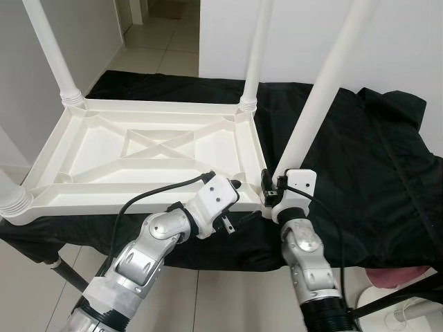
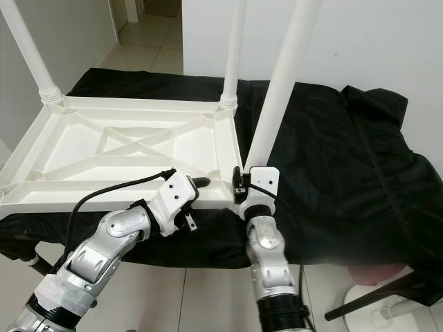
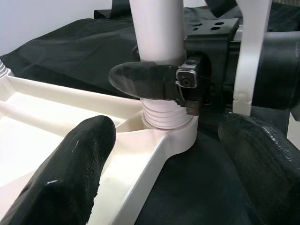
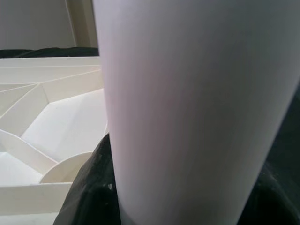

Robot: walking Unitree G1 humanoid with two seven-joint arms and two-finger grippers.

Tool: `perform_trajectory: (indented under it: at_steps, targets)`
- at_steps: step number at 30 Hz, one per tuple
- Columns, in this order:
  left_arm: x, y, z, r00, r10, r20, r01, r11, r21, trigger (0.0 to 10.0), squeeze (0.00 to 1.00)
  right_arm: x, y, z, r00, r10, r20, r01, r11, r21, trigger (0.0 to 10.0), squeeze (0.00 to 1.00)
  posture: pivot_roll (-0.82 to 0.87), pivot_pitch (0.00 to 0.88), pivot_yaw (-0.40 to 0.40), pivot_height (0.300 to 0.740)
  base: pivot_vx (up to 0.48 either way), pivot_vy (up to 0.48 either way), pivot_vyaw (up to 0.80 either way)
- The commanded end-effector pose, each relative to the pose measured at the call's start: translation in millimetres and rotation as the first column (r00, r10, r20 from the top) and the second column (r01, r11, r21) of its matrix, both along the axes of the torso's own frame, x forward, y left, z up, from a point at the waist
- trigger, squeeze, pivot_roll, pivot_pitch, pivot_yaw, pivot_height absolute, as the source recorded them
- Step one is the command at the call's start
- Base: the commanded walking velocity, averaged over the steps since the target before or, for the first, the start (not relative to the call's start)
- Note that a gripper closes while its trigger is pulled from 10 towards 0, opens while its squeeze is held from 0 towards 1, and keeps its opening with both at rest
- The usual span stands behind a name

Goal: Building children table

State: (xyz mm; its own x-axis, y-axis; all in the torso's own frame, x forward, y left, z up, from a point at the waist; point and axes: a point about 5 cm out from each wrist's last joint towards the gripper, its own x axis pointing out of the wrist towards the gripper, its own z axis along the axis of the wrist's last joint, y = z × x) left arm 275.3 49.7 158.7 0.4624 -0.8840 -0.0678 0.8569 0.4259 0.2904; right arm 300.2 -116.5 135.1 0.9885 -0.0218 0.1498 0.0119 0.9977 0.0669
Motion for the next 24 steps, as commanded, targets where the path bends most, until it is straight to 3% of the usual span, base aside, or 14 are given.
perform_trajectory:
  at_steps: [1, 4, 5, 6, 7, 15, 16, 19, 20, 24]
  targets:
    - [-0.9, -0.8, 5, 0.999, -0.04, 0.012, 0.04, 0.999, 0.006, 10.0, 0.0, -5.2, 4.6, -13, 0.998, -0.003, -0.059, 0.006, 0.999, 0.047, 10.0, 0.0, 0.0, 0.074, -0.047, 0.74, 0.0, 0.0, 0.0]
    - [-0.9, -0.1, 5, 0.999, -0.039, 0.009, 0.039, 0.999, 0.005, 10.0, 0.0, -5.1, 1.7, -8, 0.999, -0.006, -0.045, 0.007, 0.999, 0.033, 10.0, 0.0, 0.0, 0.083, -0.044, 0.74, 0.0, 0.0, 0.0]
    - [-1.2, -0.3, 5, 0.999, -0.041, 0.008, 0.041, 0.999, 0.007, 10.0, 0.0, -4.8, -0.5, -6, 0.999, -0.018, -0.04, 0.019, 1.0, 0.021, 10.0, 0.09, 0.01, 0.089, -0.042, 0.74, 0.0, 0.0, 0.0]
    - [-1.2, -0.3, 5, 0.999, -0.041, 0.008, 0.041, 0.999, 0.007, 10.0, 0.0, -4.8, -0.5, -6, 0.999, -0.018, -0.04, 0.019, 1.0, 0.021, 10.0, 0.09, 0.01, 0.089, -0.042, 0.74, 0.0, 0.0, 0.0]
    - [-1.8, -1.1, 5, 0.999, -0.043, 0.01, 0.043, 0.999, 0.009, 10.0, 0.0, -4.9, 0.6, -4, 1.0, 0.003, -0.025, -0.002, 1.0, 0.028, 10.0, 1.0, 0.01, 0.085, -0.041, 0.74, 0.0, 0.0, 0.0]
    - [-1.6, -2.5, 8, 0.999, -0.045, 0.019, 0.045, 0.999, 0.005, 10.0, 0.0, -4.6, 3.6, 5, 0.999, 0.027, 0.024, -0.027, 1.0, 0.011, 10.0, 1.0, 0.01, 0.087, -0.043, 0.74, 0.0, 0.0, 0.0]
    - [-1.0, -2.7, 9, 0.999, -0.042, 0.02, 0.042, 0.999, 0.002, 10.0, 0.0, -4.6, 3.2, 6, 0.998, 0.056, 0.03, -0.056, 0.998, -0.008, 10.0, 0.5, 0.01, 0.089, -0.044, 0.74, 0.0, 0.0, 0.0]
    - [-0.6, -3.0, 9, 0.999, -0.04, 0.022, 0.04, 0.999, 0.0, 10.0, 0.0, -4.9, 3.1, 6, 0.995, 0.092, 0.035, -0.092, 0.996, -0.022, 10.0, 0.5, 0.01, 0.089, -0.045, 0.74, 0.0, 0.0, 0.0]
    - [-0.4, -3.1, 10, 0.999, -0.036, 0.024, 0.036, 0.999, -0.002, 10.0, 0.0, -4.9, 1.8, 8, 0.991, 0.127, 0.042, -0.125, 0.992, -0.034, 10.0, 0.0, 0.01, 0.088, -0.048, 0.74, 0.0, 0.0, 0.0]
    - [-1.5, -2.6, 10, 0.999, -0.032, 0.022, 0.032, 0.999, -0.008, 10.0, 0.0, -3.4, -7.7, 13, 0.98, 0.187, 0.066, -0.182, 0.981, -0.073, 10.0, 0.0, 0.01, 0.085, -0.051, 0.74, 0.0, 0.0, 0.0]
